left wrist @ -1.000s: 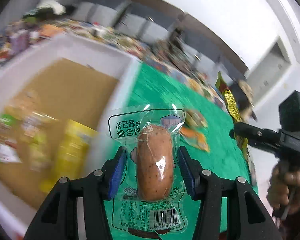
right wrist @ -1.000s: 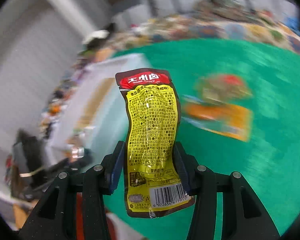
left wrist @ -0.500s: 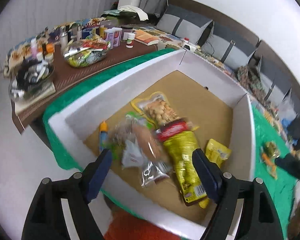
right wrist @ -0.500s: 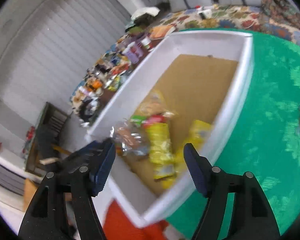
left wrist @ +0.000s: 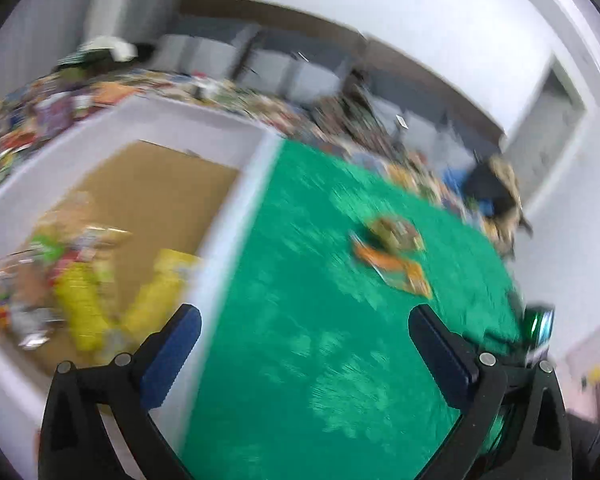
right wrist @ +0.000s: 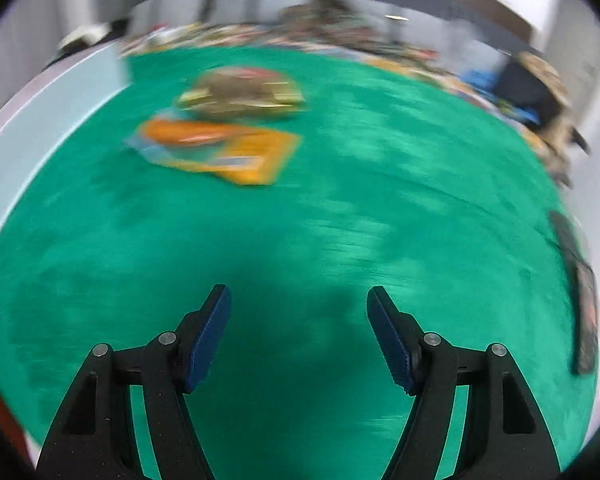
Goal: Organize snacks
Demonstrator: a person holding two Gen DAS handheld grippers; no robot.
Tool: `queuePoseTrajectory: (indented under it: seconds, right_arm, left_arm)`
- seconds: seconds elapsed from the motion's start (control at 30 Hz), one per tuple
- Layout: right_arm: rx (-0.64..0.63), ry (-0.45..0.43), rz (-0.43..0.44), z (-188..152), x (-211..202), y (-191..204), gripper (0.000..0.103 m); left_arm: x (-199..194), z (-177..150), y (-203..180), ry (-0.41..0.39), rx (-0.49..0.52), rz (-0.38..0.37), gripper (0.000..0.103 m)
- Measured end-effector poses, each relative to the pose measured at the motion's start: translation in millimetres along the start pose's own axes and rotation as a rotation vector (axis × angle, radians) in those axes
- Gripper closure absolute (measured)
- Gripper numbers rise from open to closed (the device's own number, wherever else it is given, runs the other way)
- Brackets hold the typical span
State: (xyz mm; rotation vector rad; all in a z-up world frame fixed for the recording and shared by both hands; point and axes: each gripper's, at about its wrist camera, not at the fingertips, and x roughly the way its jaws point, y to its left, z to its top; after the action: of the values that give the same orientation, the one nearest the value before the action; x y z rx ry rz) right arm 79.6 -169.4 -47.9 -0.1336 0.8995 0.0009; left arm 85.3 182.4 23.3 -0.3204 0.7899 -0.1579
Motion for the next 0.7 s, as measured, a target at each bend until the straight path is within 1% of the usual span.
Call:
queuePoseTrajectory:
  seconds: [0.1, 0.13, 0.17, 0.27, 0.3, 0.33, 0.37, 0.43, 0.5, 0.6, 0.7]
  right_arm:
    - [0.099, -0.018, -0.031, -3, 3, -38, 0.029]
    - [0.119, -0.020, -0.035, -8, 0, -46, 0.029]
    - [0.134, -0.020, -0.037, -8, 4, -50, 0.029]
    - [0.169, -0.008, -0.032, -15, 14, -64, 0.029]
    - [0.180, -0.036, -0.022, -21, 13, -67, 0.027]
    - [0.183, -0.040, -0.015, -23, 12, -68, 0.023]
    - [0.188, -0.044, -0.003, -24, 10, -70, 0.022]
    - [0.176, -0.038, 0.002, -26, 7, -68, 0.017]
    - [0.157, -0.030, -0.004, -21, 14, -66, 0.014]
    - [0.160, -0.030, -0.001, -24, 15, -65, 0.014]
    - [0.160, -0.030, -0.003, -25, 14, -64, 0.014]
  left_arm:
    - [49, -14, -40, 0.110, 0.105, -0.004, 0.000]
    - [61, -19, -49, 0.140, 0.132, 0.000, 0.000]
    - [79, -27, -62, 0.187, 0.177, 0.011, 0.000]
    - [110, -37, -80, 0.255, 0.275, 0.050, 0.001]
    - [119, -41, -82, 0.272, 0.313, 0.065, 0.001]
    - [126, -43, -86, 0.283, 0.342, 0.076, 0.001]
    - [130, -46, -88, 0.292, 0.362, 0.082, 0.001]
    - [139, -53, -88, 0.319, 0.396, 0.083, 0.001]
    - [149, -60, -91, 0.347, 0.427, 0.083, 0.001]
    - [160, -63, -97, 0.360, 0.481, 0.079, 0.001]
    - [170, -56, -105, 0.352, 0.544, 0.079, 0.001]
